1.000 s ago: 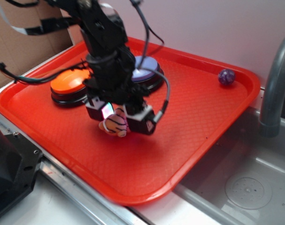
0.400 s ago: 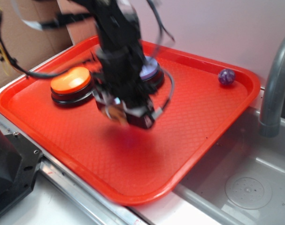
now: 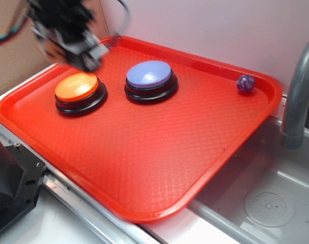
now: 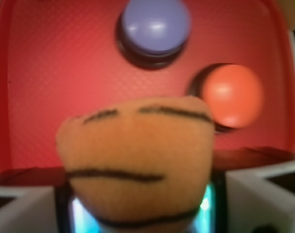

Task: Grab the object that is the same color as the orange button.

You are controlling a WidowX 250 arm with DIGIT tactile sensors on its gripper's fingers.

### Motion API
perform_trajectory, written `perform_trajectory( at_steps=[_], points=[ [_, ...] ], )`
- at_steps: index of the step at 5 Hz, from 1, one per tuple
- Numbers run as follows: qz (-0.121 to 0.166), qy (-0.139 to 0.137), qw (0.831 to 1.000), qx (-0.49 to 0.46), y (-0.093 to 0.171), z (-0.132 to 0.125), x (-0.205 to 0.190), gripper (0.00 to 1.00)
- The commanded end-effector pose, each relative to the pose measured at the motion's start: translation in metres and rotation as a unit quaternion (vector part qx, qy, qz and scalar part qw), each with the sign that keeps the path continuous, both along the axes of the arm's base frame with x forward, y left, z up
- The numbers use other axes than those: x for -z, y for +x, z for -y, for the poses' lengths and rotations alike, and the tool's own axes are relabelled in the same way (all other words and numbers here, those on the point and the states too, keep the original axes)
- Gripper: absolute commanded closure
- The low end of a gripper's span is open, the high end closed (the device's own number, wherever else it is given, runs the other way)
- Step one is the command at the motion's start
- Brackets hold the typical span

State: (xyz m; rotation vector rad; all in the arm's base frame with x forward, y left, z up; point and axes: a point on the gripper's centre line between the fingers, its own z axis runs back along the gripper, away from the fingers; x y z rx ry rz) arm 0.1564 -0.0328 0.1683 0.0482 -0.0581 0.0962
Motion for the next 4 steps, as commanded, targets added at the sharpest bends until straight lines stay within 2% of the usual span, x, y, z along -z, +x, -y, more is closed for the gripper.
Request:
perform_trajectory(
  at_steps=[1, 2, 3, 4],
  points=[
    [0.013, 0.009, 0.999, -0.050, 0.009, -0.041, -0.018, 1.00],
    [-0.001, 0.007, 0.999, -0.042, 0.022, -0.047, -0.007, 1.00],
    [-0.014, 0.004, 0.999, -0.029, 0.030, -0.037, 0.005, 1.00],
    [-0.013, 0.025, 0.999, -0.024, 0.029, -0.029, 0.010, 1.00]
  ],
)
